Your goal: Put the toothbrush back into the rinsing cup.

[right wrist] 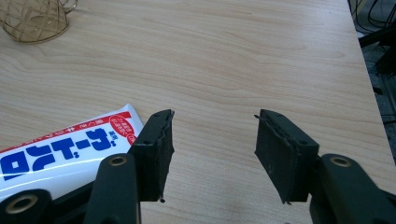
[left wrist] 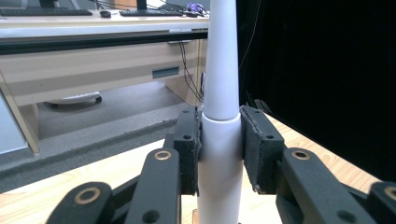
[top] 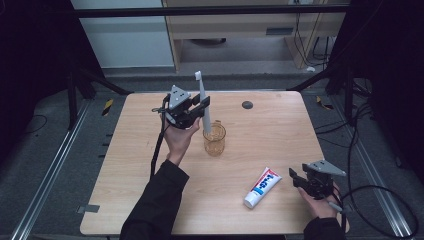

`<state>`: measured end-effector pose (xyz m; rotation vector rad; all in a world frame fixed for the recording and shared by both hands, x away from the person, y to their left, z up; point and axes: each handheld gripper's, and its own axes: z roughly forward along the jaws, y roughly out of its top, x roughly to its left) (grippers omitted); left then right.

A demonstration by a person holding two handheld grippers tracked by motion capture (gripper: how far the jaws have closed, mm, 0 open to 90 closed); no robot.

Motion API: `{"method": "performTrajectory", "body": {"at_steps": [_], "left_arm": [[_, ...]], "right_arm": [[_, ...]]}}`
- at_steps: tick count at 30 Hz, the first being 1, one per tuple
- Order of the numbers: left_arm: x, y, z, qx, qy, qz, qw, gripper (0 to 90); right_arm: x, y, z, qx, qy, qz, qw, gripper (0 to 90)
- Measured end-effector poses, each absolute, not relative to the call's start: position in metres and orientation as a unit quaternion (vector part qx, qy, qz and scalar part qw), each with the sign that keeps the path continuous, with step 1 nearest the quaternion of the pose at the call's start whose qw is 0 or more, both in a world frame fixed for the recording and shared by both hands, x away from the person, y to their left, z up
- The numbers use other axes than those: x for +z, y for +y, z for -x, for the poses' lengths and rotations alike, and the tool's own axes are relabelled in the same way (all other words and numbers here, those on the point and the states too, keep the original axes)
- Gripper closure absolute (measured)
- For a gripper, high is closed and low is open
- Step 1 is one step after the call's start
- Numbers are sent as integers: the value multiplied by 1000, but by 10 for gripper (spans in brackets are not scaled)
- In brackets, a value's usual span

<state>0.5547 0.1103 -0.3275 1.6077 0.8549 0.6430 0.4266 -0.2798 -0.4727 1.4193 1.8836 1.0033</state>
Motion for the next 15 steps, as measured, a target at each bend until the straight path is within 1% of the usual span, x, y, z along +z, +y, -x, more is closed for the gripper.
{"method": "performTrajectory", "body": {"at_steps": [15], "left_arm": [[-342,101,-562,271,361,-695,560,684]], "right_arm": [[-473,-279,-427,374,706,-530,285,465]]}}
